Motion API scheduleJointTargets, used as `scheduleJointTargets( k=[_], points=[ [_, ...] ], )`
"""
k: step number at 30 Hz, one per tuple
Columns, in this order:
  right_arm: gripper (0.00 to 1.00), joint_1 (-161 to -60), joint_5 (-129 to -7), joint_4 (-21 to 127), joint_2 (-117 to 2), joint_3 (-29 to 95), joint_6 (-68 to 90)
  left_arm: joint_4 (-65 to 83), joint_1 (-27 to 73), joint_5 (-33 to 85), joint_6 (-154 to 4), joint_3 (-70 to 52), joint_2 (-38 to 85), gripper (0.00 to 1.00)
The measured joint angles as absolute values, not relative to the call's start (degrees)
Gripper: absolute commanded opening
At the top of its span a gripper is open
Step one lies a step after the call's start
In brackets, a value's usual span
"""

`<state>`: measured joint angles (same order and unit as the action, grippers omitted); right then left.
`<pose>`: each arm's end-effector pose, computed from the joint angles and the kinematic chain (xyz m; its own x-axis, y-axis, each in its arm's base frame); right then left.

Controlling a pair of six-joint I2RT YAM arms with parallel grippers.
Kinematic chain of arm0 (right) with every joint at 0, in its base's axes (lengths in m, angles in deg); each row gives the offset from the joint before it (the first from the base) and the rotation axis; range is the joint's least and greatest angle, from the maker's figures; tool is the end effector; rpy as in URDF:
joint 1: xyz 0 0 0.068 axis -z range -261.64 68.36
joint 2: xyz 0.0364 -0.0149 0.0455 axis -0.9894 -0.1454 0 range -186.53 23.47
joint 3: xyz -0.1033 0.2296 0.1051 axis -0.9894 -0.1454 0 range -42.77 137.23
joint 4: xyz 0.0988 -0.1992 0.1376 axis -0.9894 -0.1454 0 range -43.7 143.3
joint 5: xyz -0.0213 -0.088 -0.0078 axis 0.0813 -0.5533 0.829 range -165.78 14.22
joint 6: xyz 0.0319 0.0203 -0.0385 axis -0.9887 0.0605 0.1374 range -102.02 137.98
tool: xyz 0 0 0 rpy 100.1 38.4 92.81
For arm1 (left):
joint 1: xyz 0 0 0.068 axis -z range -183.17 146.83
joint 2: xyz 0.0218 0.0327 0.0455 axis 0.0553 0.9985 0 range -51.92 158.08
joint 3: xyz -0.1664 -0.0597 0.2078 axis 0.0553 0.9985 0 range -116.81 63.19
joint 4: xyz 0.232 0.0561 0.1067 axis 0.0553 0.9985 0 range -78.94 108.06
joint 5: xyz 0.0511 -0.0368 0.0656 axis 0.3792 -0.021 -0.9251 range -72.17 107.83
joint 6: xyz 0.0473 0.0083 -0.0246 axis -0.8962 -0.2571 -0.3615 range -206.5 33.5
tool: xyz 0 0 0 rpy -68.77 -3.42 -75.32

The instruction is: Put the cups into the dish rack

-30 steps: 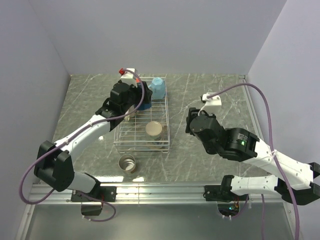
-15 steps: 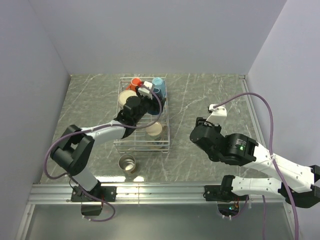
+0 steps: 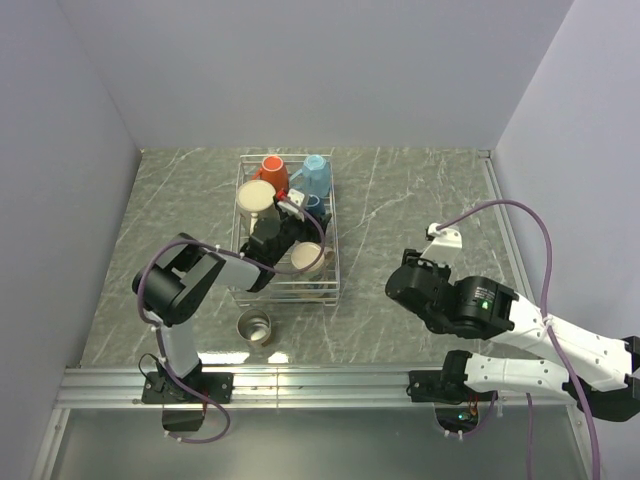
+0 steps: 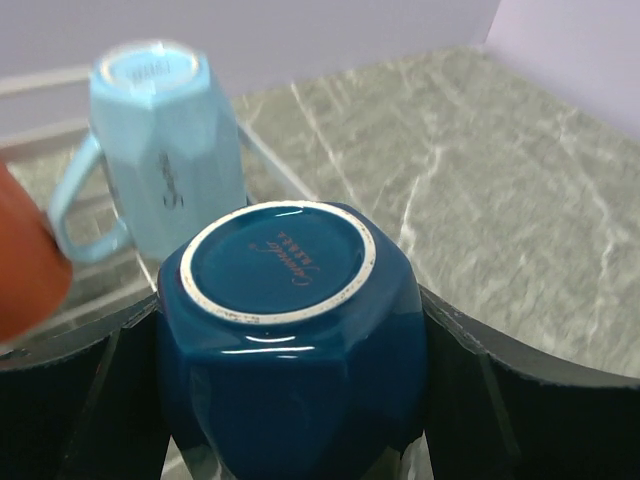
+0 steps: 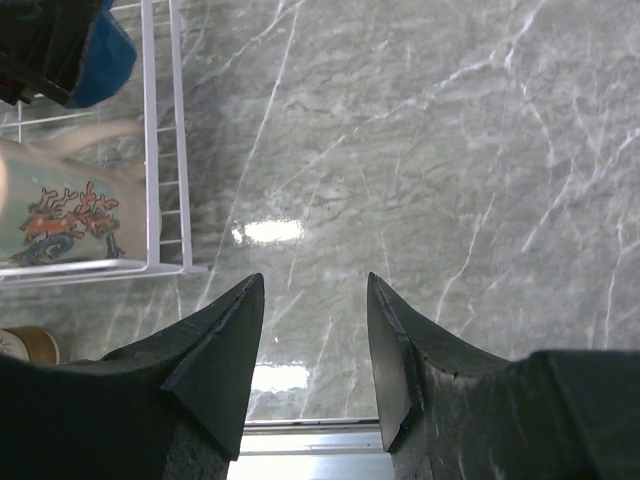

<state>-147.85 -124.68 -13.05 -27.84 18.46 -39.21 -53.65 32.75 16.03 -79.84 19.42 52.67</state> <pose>0.0810 0.1171 0.3396 -0.5465 0.1302 -0.8273 0.0477 0.9911 0.1245 0.2983 -0.2148 0.1918 -0.0107 -0.1355 -0.9907 0.5635 0.8177 -0.1179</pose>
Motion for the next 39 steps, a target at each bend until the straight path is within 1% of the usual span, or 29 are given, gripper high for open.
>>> scheduleJointTargets(
  k=[8,9,10,11,12,13,15,16,19,21,22,25,27,28,29,39],
  points=[
    [0.51,-147.9,-123.0,-13.3,-27.9,16.8,-40.3,-56.2,32.8,16.4,-79.8,20.5,54.1,0.01],
    [0.51,-147.9,-122.8,-13.2,-28.2,16.8,-40.3,-56.3,32.8,16.5,-79.8,20.5,54.1,0.07],
    [0.51,-147.9,-122.8,-13.1,-28.5,16.8,-40.3,-56.5,32.8,16.6,-79.8,20.6,54.1,0.27],
    [0.51,-147.9,-122.7,-13.1,-28.7,16.8,-40.3,-56.6,32.8,16.6,-79.8,20.6,54.0,0.33],
    [0.51,-147.9,-122.6,-13.0,-29.0,16.8,-40.3,-56.8,32.8,16.6,-79.8,20.8,53.9,0.36],
    [0.51,-147.9,-122.6,-13.0,-29.3,16.8,-40.3,-56.9,32.8,16.6,-79.8,20.9,53.8,0.47],
    [0.51,-147.9,-122.6,-12.8,-29.6,16.8,-40.3,-57.0,32.8,16.7,-79.9,21.5,53.5,0.52],
    [0.51,-147.9,-122.6,-12.8,-29.6,16.8,-40.3,-57.0,32.8,16.9,-80.0,21.7,53.3,0.59],
    [0.51,-147.9,-122.6,-12.8,-29.6,16.8,-40.3,-57.1,32.7,17.8,-80.3,22.4,52.9,0.69],
    [0.51,-147.9,-122.6,-12.8,-29.5,16.7,-40.7,-57.1,32.7,18.2,-80.4,22.8,52.5,0.72],
    [0.51,-147.9,-122.6,-12.8,-29.5,16.7,-40.8,-57.1,32.7,18.3,-80.4,23.1,52.4,0.76],
    [0.51,-147.9,-122.6,-12.9,-29.0,15.9,-41.2,-57.2,32.7,18.6,-80.4,23.7,52.0,0.84],
    [0.51,-147.9,-122.6,-13.3,-28.6,15.7,-41.4,-57.2,32.7,18.9,-80.5,23.8,51.9,0.86],
    [0.5,-147.9,-122.6,-13.4,-28.5,15.7,-41.5,-57.2,32.7,19.0,-80.5,23.9,51.9,0.91],
    [0.5,-147.9,-122.7,-13.4,-28.4,15.7,-41.6,-57.2,32.7,19.2,-80.5,24.0,51.8,0.99],
    [0.5,-147.9,-122.9,-13.7,-28.1,15.6,-42.7,-62.1,32.7,19.6,-81.1,25.3,51.0,0.99]
  ],
)
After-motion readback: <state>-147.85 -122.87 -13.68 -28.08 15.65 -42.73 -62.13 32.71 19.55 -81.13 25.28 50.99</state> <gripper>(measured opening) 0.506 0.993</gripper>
